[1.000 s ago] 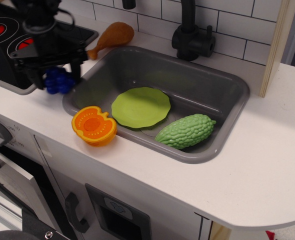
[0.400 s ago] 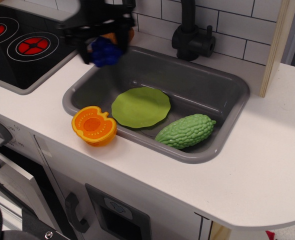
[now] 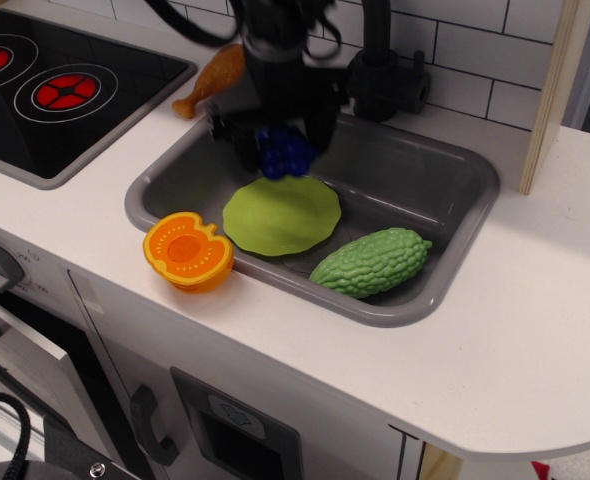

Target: Put blueberries on plate sink

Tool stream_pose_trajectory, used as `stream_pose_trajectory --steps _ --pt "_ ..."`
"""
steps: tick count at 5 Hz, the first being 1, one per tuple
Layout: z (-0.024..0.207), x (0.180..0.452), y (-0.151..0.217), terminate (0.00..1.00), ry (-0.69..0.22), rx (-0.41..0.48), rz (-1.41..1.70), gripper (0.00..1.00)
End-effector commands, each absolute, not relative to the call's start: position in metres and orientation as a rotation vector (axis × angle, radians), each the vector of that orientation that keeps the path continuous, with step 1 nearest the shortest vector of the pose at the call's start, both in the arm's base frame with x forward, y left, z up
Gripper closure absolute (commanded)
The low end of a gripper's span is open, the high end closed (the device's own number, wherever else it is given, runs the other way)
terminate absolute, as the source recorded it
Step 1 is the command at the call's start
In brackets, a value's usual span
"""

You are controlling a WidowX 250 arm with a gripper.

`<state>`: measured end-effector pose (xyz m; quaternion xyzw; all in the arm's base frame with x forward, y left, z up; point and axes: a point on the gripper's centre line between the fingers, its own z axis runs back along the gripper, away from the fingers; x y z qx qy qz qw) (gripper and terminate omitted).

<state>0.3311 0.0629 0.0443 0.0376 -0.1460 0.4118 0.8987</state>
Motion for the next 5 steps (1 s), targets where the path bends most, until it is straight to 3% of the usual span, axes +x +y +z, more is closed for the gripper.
stream_pose_trajectory --steps 1,2,3,4,5 --pt "0.019 0.344 0.065 0.0 -0.364 0.137 0.848 1.0" --pt "0.019 0.347 0.069 0.0 -0.423 0.146 0.893 1.0" --pt "0.025 0.348 0.073 0.0 -0.382 0.161 0.919 0.0" --pt "0.027 0.352 0.074 0.0 -0.381 0.186 0.929 0.0" --pt "0.046 0.352 0.069 0.0 -0.39 0.15 0.933 0.0"
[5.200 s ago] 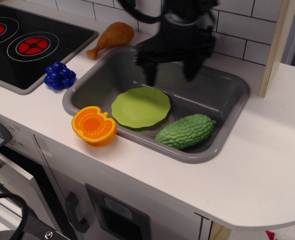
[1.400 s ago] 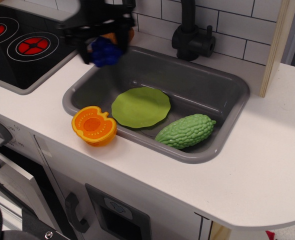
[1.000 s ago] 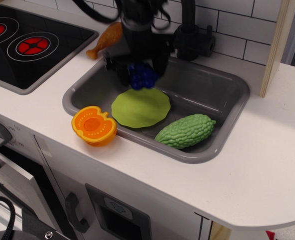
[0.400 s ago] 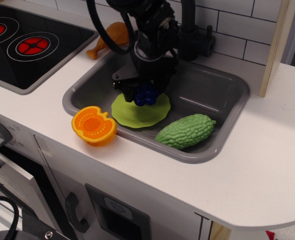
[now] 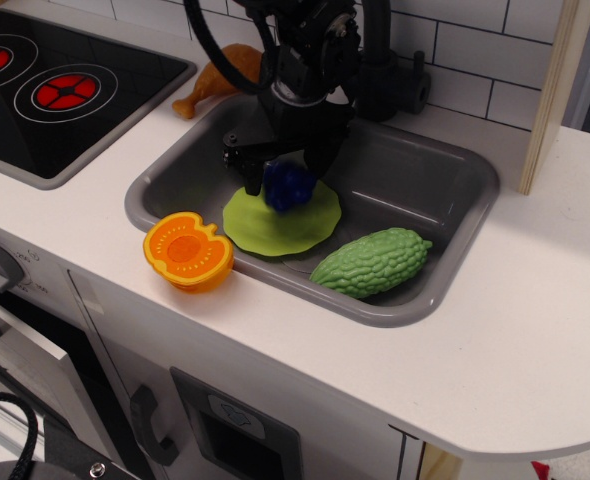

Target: Put blueberries on plate sink

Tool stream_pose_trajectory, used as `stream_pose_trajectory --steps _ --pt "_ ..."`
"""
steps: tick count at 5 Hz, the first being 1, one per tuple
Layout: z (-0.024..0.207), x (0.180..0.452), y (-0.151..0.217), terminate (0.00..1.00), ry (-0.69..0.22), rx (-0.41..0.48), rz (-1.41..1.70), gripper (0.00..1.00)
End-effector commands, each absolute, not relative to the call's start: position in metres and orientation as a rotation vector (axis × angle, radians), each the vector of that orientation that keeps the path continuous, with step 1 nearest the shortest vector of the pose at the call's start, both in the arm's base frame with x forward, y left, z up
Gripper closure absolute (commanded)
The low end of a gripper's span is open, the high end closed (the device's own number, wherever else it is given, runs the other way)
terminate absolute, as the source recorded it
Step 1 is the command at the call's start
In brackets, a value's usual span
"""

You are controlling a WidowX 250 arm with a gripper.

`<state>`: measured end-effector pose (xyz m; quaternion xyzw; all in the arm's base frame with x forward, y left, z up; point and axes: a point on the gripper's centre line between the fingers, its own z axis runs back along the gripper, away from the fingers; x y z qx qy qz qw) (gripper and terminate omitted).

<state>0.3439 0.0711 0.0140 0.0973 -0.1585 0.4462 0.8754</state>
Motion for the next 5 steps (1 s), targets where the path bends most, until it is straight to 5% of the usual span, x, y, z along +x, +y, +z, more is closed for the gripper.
stream_pose_trajectory --steps 1,3,4,5 --pt "0.067 0.348 0.065 0.0 -0.389 0.117 0.945 0.0" --pt "0.115 0.342 0.051 0.0 -0.364 0.005 0.907 0.0" --pt "0.115 0.342 0.051 0.0 -0.364 0.005 0.907 0.0" --pt "0.115 0.342 0.051 1.0 -0.364 0.005 0.907 0.0"
